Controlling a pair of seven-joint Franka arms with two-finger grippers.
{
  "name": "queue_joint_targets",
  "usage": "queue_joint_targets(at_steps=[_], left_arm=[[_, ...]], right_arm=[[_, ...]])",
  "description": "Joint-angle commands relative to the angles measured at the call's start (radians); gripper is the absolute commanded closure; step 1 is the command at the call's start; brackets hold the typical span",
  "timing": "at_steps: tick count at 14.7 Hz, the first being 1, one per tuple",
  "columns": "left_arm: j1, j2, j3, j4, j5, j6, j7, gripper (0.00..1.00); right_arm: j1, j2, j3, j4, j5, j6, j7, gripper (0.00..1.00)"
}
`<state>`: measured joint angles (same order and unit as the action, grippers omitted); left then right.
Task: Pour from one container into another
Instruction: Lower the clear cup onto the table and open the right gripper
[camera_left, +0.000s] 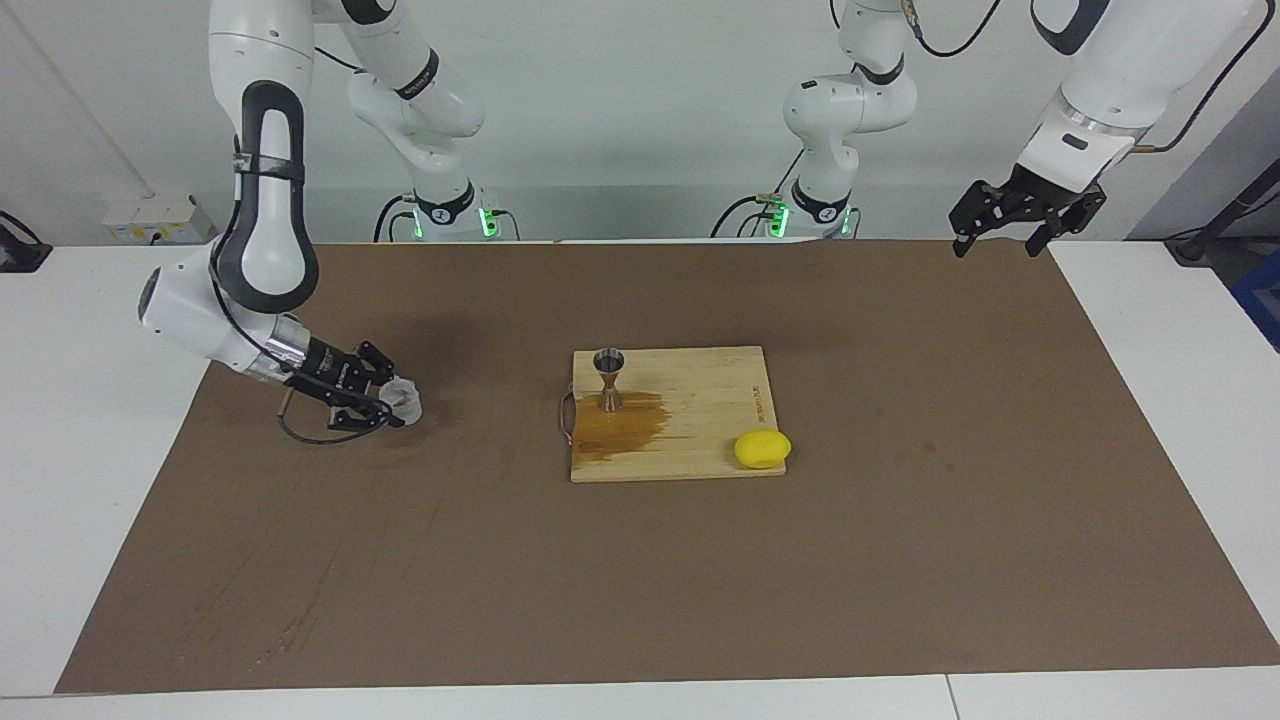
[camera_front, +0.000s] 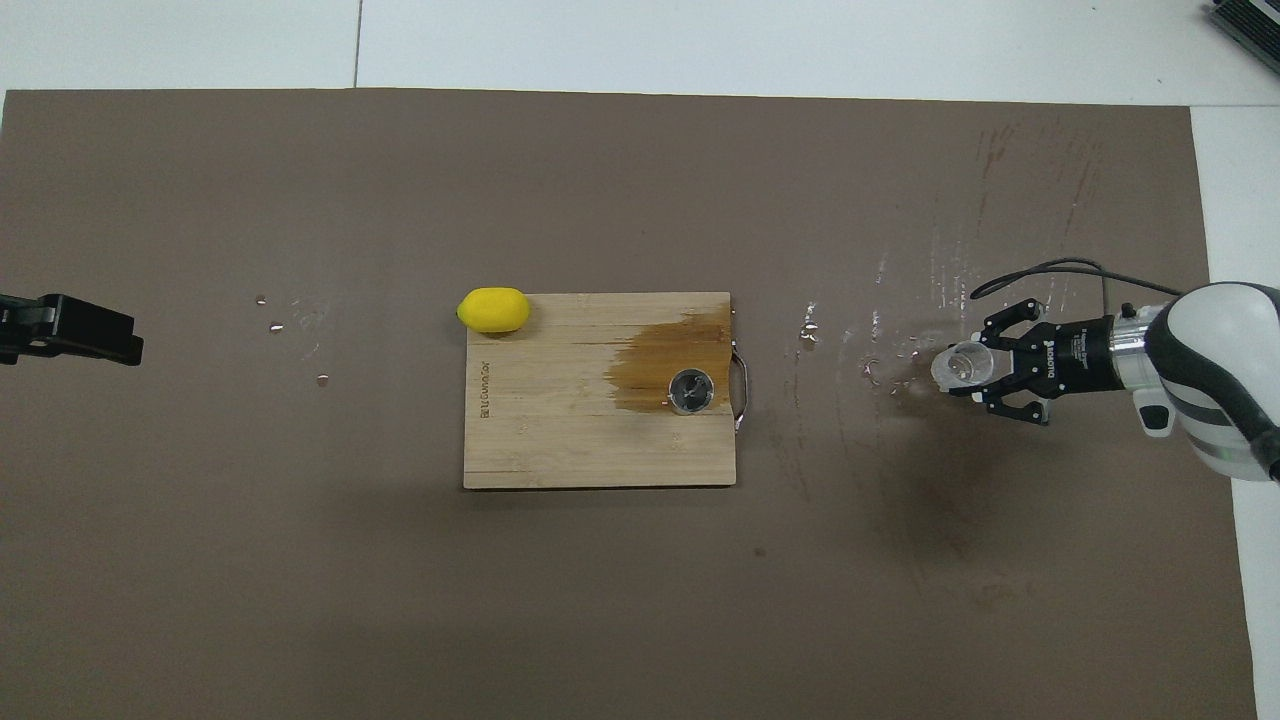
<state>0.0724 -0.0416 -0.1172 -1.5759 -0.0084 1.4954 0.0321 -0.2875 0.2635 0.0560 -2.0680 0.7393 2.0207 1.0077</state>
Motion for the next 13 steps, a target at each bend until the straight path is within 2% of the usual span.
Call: queue_joint_targets(at_steps=[1,4,10,12,13], left_arm=[[-0.003,-0.024,-0.002,-0.029,-0.007,0.026,0.005,0.00],[-0.003,-0.026,-0.002,-0.035,-0.005,0.006,0.008,0.00],[0.004,-0.026,-0.001,-0.035,-0.005,0.008,0.008,0.00],[0.004,-0.026,-0.001,-0.035,-0.005,0.008,0.008,0.00],[0.004,-0.026,-0.001,-0.035,-0.005,0.008,0.008,0.00]], right_arm=[[-0.064,0.043,0.013,0.017,0.031,-0.039,-0.109,1.00],[-0.104,0.074,0.013,0.029,0.025,-0.051,-0.168,1.00],[-0.114,0.069,0.005,0.014,0.015,-0.036,-0.212,1.00],[-0.113,0.068,0.005,-0.001,-0.004,-0.021,-0.233,0.38],[-0.113,0.068,0.005,-0.004,-0.021,-0.004,-0.257,0.00]])
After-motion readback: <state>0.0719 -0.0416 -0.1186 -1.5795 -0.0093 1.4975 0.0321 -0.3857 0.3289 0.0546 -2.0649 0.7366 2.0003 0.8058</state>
